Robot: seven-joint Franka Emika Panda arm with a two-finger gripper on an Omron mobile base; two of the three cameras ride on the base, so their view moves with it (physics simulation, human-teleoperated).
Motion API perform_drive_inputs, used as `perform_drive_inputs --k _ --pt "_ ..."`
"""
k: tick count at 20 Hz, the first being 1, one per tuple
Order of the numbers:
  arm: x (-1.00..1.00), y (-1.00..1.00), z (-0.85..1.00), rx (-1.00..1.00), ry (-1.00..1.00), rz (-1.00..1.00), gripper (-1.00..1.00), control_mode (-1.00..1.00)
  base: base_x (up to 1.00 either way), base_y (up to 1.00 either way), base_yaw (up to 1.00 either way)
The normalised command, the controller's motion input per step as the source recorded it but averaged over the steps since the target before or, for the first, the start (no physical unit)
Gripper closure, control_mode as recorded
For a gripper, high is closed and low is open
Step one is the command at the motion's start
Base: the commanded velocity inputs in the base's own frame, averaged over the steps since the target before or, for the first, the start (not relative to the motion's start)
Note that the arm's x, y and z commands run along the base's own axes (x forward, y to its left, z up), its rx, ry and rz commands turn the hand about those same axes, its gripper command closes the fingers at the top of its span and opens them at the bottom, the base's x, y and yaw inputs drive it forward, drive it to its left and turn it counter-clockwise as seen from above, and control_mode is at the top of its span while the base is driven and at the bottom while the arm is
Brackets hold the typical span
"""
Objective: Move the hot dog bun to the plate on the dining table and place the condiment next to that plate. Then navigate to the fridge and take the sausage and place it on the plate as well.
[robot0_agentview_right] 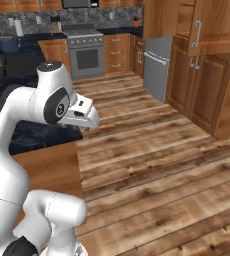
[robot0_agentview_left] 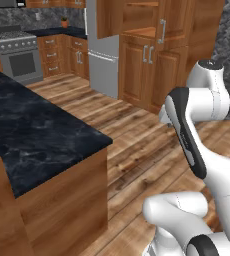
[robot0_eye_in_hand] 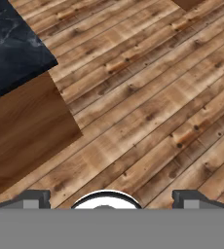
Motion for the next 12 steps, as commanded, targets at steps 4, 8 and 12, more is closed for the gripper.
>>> perform_drive_inputs --k 4,8,12 --pt "0.0 0.0 0.0 0.0 0.0 0.0 -1.0 1.0 0.91 -1.0 0.31" --pt "0.0 0.0 0.0 0.0 0.0 0.0 -1.0 1.0 0.99 -1.0 0.33" --pt "0.0 0.0 0.0 0.0 0.0 0.0 -1.0 1.0 1.0 -0.95 0.36"
